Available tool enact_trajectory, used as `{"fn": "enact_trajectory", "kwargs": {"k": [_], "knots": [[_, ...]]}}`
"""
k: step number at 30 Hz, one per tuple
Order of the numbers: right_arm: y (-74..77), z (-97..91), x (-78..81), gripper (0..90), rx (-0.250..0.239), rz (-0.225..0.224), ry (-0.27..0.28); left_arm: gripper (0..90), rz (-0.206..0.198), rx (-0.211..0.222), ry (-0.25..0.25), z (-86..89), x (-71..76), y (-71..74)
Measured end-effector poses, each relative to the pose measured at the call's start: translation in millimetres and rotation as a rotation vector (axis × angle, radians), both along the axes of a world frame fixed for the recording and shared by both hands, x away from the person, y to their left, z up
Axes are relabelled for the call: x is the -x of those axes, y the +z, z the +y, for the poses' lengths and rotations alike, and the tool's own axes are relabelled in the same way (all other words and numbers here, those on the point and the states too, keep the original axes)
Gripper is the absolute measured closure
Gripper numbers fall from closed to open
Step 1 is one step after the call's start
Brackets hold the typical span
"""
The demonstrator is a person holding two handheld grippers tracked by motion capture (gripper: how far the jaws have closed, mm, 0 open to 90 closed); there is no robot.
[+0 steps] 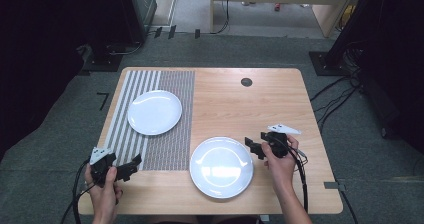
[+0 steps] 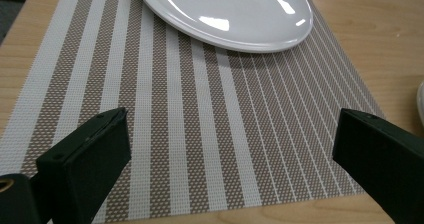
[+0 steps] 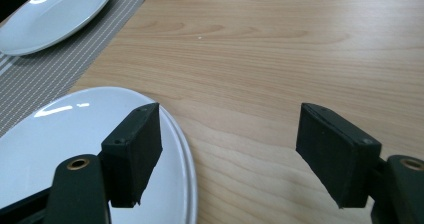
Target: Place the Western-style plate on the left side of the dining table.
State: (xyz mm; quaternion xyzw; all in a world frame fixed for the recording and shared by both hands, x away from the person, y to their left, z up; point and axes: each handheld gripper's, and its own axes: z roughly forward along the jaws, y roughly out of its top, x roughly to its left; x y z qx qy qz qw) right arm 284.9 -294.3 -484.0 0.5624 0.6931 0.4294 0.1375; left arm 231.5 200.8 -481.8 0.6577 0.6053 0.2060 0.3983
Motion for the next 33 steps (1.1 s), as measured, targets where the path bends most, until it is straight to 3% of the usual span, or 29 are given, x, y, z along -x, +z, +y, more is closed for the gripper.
{"fn": "enact_trajectory", "kwargs": {"k": [3,10,17,33], "knots": [[-2.1,-13.2,9.1,26.5,-0.01,-0.008,-0.025,1.9,-0.018,-0.025,-0.007,-0.2,10.9,-2.7],[-7.4,-34.5,22.6,26.5,-0.014,-0.013,-0.067,1.9,-0.021,-0.017,0.013,13.7,17.9,-10.0],[-14.7,-67.4,39.1,26.5,-0.012,0.0,-0.135,1.9,0.007,-0.063,0.04,31.5,18.6,-18.7],[-28.0,-118.4,62.9,27.0,0.005,0.025,-0.265,2.0,0.045,-0.098,0.077,66.1,19.7,-29.2]]}}
